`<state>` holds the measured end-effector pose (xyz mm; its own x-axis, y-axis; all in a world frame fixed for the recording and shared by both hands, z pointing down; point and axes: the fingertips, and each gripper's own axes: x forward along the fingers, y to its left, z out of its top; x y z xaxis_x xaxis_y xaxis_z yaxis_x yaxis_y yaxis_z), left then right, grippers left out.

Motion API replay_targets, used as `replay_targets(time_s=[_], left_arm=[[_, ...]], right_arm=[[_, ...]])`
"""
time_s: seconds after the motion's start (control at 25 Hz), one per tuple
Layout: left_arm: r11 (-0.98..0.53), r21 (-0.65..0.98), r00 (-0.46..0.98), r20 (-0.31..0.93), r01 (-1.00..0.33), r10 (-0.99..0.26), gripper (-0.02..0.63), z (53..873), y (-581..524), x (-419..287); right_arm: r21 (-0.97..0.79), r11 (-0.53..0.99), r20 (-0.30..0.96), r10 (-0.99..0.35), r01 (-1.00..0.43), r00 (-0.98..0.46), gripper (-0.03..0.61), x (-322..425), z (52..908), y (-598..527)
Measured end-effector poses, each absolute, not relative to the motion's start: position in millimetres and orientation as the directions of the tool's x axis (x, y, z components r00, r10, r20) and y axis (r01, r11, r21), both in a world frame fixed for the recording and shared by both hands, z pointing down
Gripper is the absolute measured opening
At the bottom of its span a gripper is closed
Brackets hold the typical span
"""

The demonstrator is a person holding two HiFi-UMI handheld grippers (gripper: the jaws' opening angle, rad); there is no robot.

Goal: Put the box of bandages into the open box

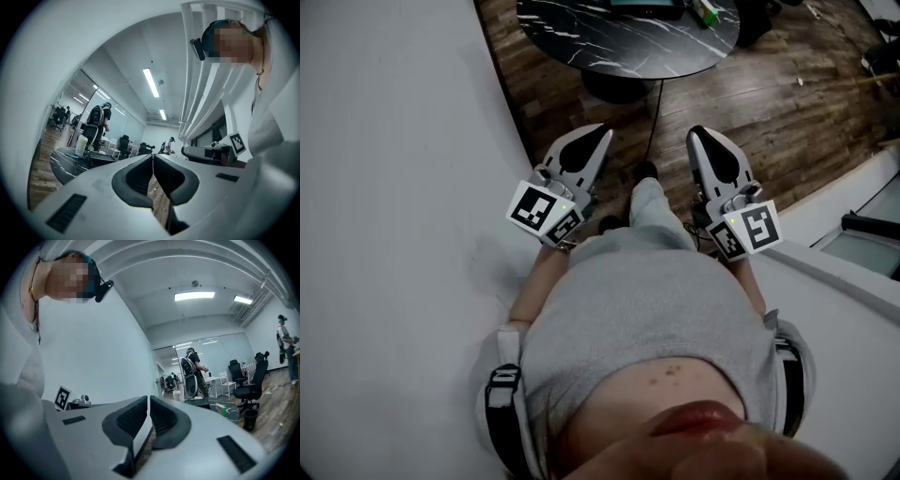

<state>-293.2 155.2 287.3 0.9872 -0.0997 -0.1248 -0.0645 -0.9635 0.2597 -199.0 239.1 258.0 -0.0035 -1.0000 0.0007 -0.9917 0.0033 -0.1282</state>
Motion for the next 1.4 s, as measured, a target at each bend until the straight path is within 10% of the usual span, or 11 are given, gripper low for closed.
replay_targets(time_s=[1.4], left_arm=[[-0.98,0.132,0.984,-0.086,-0.146,-0.158,0.012,277.3,61.9,-71.1]], right_arm=[[-0.202,0.191,0.055,-0.977,-0.961,-0.205,0.075,9.6,270.6,101.8]])
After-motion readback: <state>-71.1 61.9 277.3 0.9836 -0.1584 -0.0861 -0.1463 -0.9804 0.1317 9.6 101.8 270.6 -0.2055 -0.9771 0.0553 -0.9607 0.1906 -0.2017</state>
